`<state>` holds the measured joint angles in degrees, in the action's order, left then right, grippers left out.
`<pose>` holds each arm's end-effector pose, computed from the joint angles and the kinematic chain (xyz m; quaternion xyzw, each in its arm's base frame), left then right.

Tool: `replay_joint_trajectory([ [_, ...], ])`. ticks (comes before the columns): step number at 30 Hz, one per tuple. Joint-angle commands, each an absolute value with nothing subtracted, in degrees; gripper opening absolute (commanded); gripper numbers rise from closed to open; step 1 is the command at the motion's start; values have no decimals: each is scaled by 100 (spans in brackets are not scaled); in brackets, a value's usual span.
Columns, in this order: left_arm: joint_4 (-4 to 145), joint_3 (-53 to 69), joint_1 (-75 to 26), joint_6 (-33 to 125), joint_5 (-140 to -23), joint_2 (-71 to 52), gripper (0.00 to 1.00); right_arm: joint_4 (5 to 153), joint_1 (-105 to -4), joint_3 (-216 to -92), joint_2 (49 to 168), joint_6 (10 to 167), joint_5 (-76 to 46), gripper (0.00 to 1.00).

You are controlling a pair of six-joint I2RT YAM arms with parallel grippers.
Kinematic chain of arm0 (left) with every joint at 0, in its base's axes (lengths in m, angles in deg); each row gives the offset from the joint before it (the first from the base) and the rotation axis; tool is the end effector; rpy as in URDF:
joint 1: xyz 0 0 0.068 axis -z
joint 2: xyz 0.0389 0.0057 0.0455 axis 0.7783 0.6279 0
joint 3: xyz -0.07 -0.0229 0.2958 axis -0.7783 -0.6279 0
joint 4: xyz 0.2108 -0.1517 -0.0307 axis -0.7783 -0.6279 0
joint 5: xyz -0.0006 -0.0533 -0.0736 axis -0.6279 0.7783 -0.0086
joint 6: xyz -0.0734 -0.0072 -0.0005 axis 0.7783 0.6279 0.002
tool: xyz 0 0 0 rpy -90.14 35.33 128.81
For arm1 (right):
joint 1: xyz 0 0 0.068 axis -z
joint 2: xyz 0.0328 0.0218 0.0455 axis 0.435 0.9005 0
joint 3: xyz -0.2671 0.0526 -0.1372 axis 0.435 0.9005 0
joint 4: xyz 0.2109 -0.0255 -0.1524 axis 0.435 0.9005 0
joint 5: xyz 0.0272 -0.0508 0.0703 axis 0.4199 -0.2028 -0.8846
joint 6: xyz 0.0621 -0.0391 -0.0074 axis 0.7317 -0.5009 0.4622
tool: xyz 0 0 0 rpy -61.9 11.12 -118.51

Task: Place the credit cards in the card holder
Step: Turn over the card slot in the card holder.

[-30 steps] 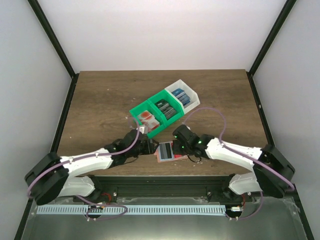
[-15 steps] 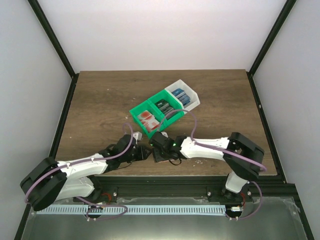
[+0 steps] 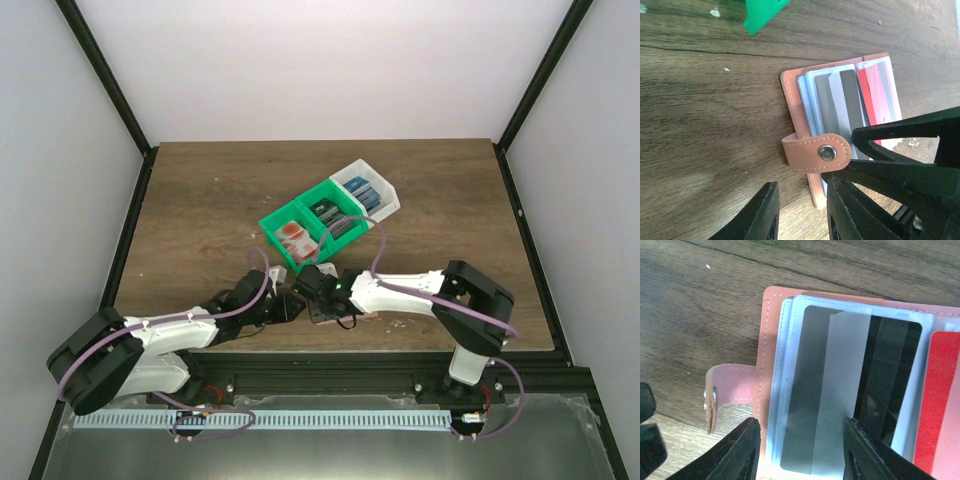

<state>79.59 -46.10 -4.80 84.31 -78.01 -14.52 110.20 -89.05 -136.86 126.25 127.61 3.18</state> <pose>0.1416 -0.1667 0.1470 0.0174 0.9077 -0.3663 0.2040 0.1601 0.2919 0.1664 -0.1314 0.9743 0.0749 0.1669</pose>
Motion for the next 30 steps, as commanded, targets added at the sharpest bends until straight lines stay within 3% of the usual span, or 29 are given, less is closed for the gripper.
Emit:
replay_joint_trajectory([
  [1, 8282, -4713, -502, 8393, -7615, -1420, 30, 11333, -8959, -13909, 12782, 12881, 651, 47],
  [18, 8611, -4641, -503, 8246, -7274, -821, 48, 11583, -8959, -14009, 12838, 12976, 950, 44],
  [30, 8712, -4522, -444, 8290, -7808, -300, 51, 11075, -8966, -13748, 12787, 12738, 494, 56],
])
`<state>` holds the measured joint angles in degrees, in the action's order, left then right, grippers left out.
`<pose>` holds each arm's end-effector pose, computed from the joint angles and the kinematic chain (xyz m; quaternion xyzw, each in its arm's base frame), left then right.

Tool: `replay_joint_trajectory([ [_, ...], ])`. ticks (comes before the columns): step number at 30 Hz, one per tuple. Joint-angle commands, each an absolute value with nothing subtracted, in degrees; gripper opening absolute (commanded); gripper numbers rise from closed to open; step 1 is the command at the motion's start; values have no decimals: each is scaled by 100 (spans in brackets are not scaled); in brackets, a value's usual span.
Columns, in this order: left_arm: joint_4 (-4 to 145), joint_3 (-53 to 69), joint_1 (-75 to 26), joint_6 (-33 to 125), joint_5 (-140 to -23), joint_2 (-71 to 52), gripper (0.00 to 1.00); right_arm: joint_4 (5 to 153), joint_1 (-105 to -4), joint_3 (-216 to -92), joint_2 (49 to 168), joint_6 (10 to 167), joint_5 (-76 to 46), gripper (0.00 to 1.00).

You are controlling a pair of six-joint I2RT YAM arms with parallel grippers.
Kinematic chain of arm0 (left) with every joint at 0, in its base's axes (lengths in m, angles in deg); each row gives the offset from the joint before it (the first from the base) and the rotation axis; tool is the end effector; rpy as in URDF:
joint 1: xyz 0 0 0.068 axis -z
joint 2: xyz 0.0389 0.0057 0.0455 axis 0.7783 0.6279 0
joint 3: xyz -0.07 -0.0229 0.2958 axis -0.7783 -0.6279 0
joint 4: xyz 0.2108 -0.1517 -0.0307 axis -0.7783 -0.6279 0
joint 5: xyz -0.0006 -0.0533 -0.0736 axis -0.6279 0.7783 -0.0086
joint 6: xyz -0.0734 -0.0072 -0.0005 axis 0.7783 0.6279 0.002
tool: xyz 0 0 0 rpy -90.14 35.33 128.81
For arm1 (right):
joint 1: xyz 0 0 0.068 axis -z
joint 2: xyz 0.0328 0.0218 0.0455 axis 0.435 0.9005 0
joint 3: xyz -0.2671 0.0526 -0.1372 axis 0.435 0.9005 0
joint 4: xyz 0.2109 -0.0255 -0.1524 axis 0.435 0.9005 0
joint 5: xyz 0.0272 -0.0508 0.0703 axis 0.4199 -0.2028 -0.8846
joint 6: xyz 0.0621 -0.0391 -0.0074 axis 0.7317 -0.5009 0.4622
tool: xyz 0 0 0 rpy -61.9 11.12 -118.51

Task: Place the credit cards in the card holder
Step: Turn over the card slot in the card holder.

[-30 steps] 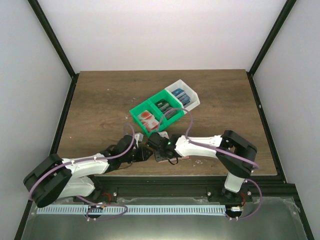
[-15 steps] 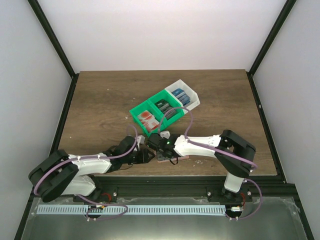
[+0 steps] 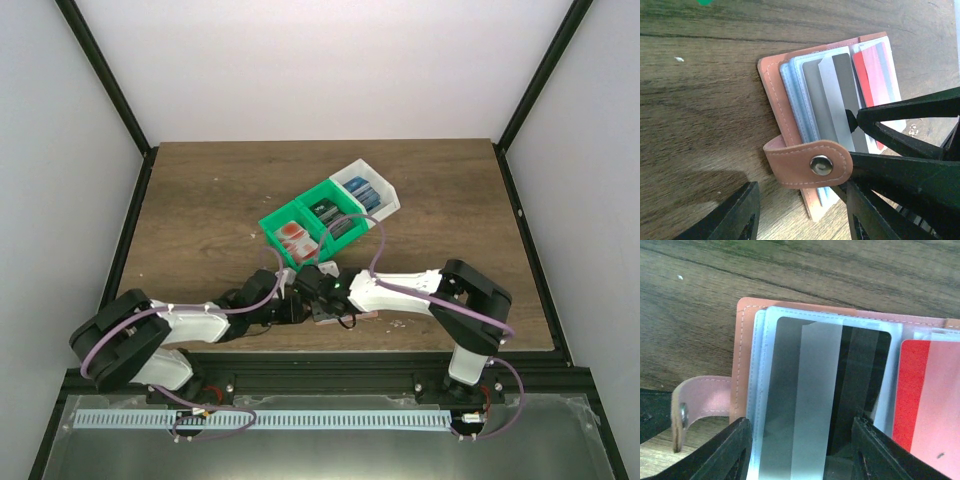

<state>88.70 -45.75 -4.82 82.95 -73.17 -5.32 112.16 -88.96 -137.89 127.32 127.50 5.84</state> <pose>0.1511 -0.1838 0.1321 0.0456 0.9020 -0.3896 0.1803 0.1633 0.2911 0.1646 -0.1300 0.9747 0.0469 0.1757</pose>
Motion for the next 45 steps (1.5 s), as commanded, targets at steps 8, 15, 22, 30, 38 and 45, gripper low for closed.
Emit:
replay_joint_trajectory([
  [8, 8339, -4379, -307, 8542, -8630, -68, 29, 11146, -8968, -13679, 12812, 12788, 647, 56],
  [15, 8019, -4401, -309, 8678, -9058, -310, 15, 11471, -8967, -13752, 12831, 12992, 1019, 54],
  [22, 7958, -4374, -309, 8678, -9164, -279, 13, 11850, -8968, -13873, 12726, 13275, 1421, 52],
  [30, 7982, -4362, -305, 8643, -9147, -238, 13, 12068, -8967, -13822, 12421, 13603, 1666, 52],
  [38, 7965, -4323, -307, 8625, -9134, -201, 13, 12464, -8957, -13789, 12177, 14046, 2043, 52],
  [45, 7966, -4295, -304, 8607, -9104, -146, 13, 12495, -8890, -13622, 12065, 14146, 2111, 53],
])
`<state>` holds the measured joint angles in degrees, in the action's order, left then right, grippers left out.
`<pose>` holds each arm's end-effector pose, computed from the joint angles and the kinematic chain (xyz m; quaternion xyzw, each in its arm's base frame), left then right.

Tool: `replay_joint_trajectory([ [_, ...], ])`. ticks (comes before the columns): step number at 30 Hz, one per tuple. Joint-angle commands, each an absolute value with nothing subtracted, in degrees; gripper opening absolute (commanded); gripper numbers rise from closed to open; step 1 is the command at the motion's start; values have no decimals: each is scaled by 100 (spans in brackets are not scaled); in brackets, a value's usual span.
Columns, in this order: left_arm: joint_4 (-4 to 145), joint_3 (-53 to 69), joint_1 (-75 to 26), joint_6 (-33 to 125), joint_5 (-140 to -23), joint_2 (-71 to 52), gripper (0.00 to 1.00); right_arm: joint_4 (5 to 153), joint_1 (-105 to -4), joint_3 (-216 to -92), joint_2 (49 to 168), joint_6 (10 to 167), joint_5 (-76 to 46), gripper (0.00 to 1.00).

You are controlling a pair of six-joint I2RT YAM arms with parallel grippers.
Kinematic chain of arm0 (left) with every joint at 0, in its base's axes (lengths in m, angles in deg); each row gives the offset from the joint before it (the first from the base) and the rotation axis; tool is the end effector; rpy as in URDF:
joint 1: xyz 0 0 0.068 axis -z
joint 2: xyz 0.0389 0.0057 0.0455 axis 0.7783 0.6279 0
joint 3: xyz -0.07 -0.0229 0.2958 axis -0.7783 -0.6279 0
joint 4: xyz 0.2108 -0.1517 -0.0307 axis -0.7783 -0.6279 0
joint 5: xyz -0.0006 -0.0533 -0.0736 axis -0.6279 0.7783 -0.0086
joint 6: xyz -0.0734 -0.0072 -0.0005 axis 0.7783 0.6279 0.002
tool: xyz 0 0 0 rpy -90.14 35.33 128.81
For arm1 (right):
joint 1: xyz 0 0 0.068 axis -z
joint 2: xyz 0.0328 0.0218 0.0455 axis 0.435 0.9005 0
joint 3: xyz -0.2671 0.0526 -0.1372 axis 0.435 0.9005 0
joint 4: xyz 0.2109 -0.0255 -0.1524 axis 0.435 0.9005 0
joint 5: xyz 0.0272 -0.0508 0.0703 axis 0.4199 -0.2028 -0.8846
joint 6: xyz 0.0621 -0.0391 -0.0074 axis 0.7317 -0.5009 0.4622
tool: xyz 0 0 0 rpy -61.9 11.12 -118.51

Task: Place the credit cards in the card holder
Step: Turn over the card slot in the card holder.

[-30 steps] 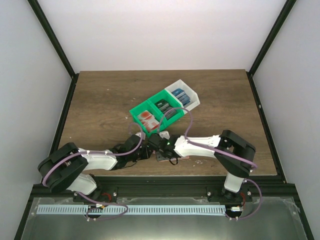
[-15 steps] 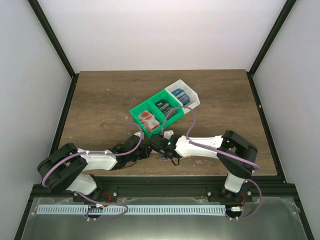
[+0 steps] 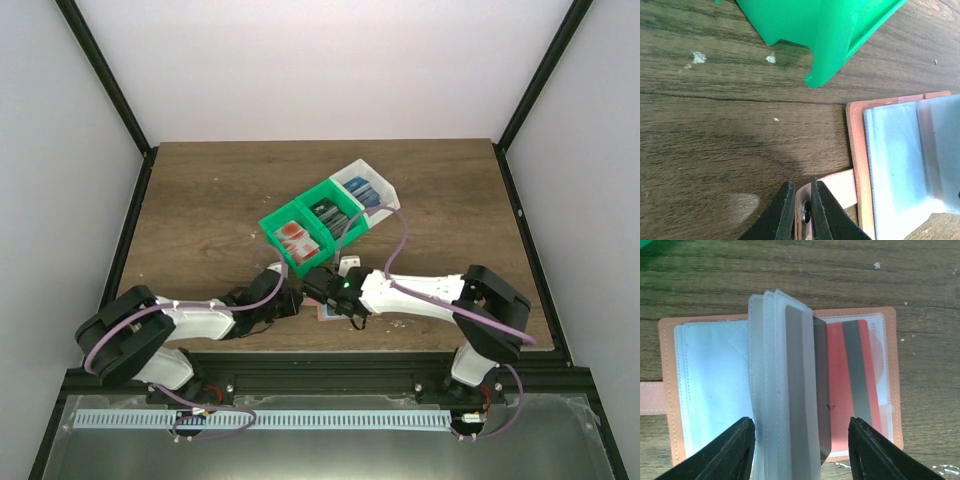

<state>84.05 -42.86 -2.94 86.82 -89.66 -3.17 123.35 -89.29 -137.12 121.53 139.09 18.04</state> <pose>0.1640 -0.1837 0.1277 -0.0300 0.9239 -0.2937 0.2434 0.1568 0.2547 0.1894 -0.0302 0.9710 -0.0344 0.2347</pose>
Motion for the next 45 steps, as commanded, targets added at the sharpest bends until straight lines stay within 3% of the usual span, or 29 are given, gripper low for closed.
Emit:
replay_joint_trajectory([
  [1, 7966, -4300, -304, 8612, -9103, -146, 13, 12504, -8882, -13600, 12074, 14167, 2111, 53],
  [11, 7957, -4313, -305, 8607, -9119, -146, 13, 12281, -8773, -13328, 11897, 14068, 2039, 48],
  [20, 7940, -4320, -320, 8598, -9138, -163, 13, 10846, -8376, -12698, 11523, 12989, 955, 32],
  [29, 7936, -4320, -314, 8591, -9138, -163, 12, 9916, -8084, -12255, 11215, 12716, -182, 25],
  [36, 7923, -4312, -318, 8573, -9138, -171, 12, 9932, -7983, -12143, 11097, 12913, -92, 25],
  [45, 7887, -4317, -319, 8567, -9164, -212, 12, 11147, -7983, -12375, 11096, 13646, 1104, 37],
])
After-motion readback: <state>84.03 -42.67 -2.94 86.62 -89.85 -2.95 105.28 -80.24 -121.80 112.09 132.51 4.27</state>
